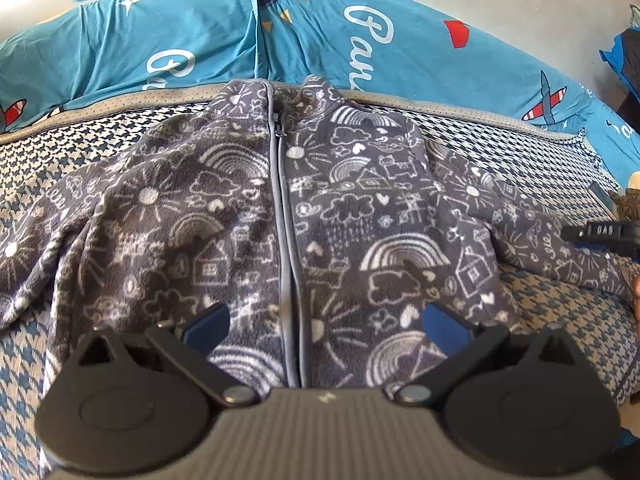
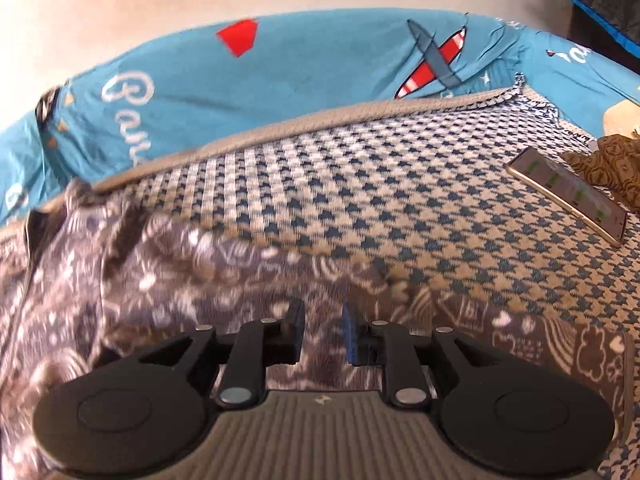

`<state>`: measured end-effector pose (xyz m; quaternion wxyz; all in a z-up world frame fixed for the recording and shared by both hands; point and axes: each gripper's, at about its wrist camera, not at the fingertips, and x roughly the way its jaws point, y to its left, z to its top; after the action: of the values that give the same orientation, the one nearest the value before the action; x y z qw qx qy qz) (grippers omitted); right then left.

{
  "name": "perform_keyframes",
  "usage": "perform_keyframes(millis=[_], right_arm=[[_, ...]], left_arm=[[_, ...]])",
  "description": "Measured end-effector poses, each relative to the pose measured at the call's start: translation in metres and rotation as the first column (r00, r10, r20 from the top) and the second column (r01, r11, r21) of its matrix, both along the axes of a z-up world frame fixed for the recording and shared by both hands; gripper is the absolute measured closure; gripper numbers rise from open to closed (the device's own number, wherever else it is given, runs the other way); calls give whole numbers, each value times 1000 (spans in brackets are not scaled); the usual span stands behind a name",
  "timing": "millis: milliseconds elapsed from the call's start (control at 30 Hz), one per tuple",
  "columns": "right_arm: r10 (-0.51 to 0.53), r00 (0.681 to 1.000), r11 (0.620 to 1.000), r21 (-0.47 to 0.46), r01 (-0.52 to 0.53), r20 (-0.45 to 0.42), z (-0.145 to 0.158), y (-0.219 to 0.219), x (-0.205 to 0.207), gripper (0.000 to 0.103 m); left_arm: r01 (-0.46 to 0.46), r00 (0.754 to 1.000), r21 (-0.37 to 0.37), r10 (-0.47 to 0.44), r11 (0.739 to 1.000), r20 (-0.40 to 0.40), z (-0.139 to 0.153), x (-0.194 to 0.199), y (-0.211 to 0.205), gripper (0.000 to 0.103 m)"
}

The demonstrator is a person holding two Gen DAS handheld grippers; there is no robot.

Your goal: Fold clothes

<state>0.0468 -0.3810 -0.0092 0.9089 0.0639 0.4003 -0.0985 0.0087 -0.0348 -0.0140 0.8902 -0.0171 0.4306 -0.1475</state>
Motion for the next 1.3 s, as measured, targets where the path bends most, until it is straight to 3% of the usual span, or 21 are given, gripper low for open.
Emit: perform_keyframes(millis=[67, 167, 467, 600, 833, 967, 1300], right_arm=[[7, 999, 1000, 0, -7, -50, -11, 2, 0, 81], [52, 997, 996, -65, -56, -58, -14, 11, -3, 78], [-8, 999, 1000, -27, 7, -43, 1, 7, -27, 77], [12, 995, 999, -51, -17, -96, -10, 8, -26, 74], [-4, 999, 999, -38, 1, -54, -2, 9, -34, 73], [-13, 1000, 996, -91, 11, -22, 9, 13, -46, 71], [-139, 990, 988, -71, 138, -9, 19, -1, -70, 70]], left_arm=[[-2, 1000, 2, 2, 1000, 0, 0, 0, 1, 0], [-10, 1000, 1, 10, 1000, -3, 0, 0, 4, 0], [-28, 1000, 4, 28, 1000, -9, 0, 0, 12, 0], [-37, 999, 28, 38, 999, -27, -3, 1, 12, 0], [-52, 998, 59, 54, 997, -37, -8, 0, 17, 0], [-80, 996, 53, 82, 995, -39, -8, 1, 25, 0], [-95, 995, 88, 97, 992, -17, -4, -8, 31, 0]])
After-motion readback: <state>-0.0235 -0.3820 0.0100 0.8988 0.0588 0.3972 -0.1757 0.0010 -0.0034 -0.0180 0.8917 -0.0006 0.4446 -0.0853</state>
